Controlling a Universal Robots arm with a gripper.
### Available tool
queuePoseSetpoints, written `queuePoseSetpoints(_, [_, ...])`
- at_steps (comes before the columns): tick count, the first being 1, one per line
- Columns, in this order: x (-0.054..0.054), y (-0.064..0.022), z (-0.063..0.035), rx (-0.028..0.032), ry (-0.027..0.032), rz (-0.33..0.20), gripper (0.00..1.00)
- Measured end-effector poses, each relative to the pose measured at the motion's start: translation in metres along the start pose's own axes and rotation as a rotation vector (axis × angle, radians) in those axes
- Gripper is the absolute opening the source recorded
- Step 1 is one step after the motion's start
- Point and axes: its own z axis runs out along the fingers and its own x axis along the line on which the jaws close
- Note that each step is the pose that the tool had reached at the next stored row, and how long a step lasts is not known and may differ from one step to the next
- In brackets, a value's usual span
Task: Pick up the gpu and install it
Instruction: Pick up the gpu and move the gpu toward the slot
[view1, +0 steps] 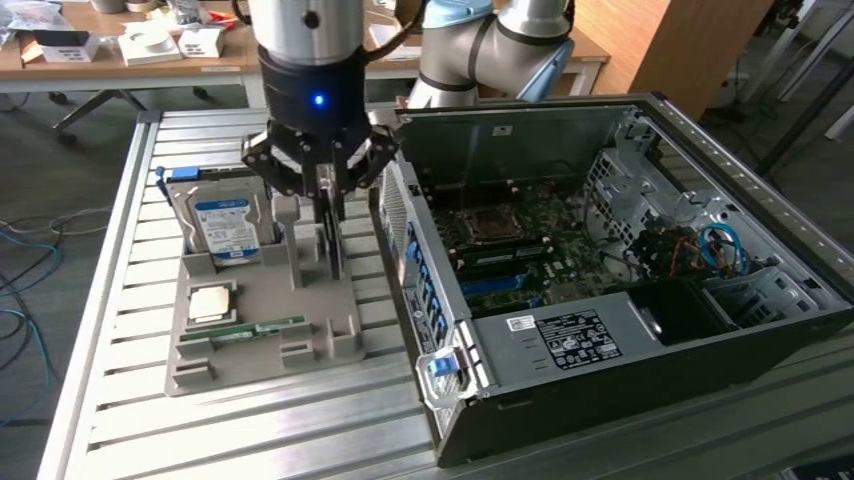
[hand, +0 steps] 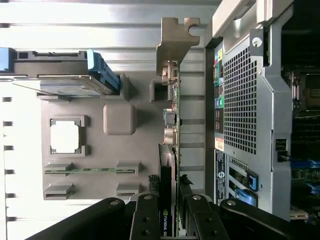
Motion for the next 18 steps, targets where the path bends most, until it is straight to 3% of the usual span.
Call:
queuePoseSetpoints(11, [-0.001,0.0022,-0.0462,0.0001,0.0,0.0,0.26])
queuePoseSetpoints(18, [-0.002,0.0033,-0.0706,0.0001,0.0001,0.0,0.26])
